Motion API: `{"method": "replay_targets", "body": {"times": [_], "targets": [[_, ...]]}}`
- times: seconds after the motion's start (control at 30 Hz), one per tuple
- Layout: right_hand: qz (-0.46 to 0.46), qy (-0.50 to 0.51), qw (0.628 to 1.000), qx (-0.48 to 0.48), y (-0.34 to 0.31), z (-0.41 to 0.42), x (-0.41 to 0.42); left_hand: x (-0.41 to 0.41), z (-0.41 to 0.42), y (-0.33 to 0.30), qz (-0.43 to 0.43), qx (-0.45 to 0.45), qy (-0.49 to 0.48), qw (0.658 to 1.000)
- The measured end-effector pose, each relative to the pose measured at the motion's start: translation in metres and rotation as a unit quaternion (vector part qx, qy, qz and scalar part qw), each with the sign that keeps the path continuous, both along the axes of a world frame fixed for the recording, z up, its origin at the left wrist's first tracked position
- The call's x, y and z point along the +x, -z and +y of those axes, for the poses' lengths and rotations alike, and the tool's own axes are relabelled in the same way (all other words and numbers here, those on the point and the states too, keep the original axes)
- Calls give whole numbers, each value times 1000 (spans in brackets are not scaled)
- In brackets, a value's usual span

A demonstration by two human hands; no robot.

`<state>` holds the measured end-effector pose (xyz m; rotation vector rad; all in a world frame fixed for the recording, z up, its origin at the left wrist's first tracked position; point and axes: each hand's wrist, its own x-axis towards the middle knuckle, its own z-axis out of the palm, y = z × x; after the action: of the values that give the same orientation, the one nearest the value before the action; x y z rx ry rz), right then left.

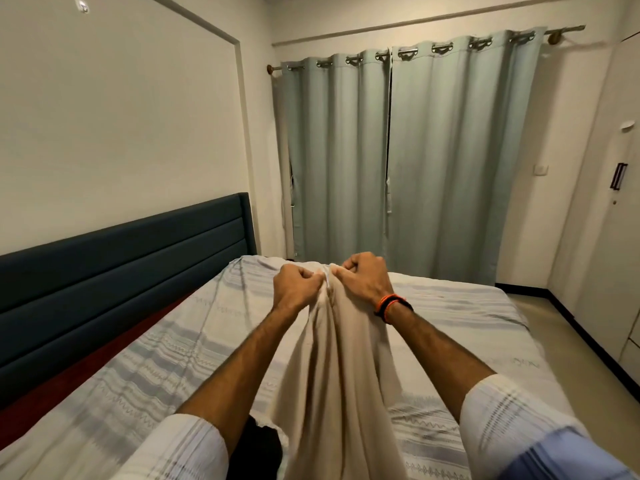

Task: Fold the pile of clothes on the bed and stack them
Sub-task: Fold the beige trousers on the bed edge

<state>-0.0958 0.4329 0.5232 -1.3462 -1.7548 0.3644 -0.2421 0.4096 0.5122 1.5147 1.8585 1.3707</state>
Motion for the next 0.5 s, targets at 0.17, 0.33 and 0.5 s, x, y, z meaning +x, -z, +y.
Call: {"method": "replay_targets", "body": {"times": [0.17,0.33,0.5], "targets": [[12,-14,1000,12,6,-5,-9,11,-2,5,-36,15,5,999],[-5,-52,999,-2,9,-4,-8,14,-5,7,-72,4,7,997],[-14,-87,996,1,12,-3,-7,13,-12,5,-92,5,25,995]]}}
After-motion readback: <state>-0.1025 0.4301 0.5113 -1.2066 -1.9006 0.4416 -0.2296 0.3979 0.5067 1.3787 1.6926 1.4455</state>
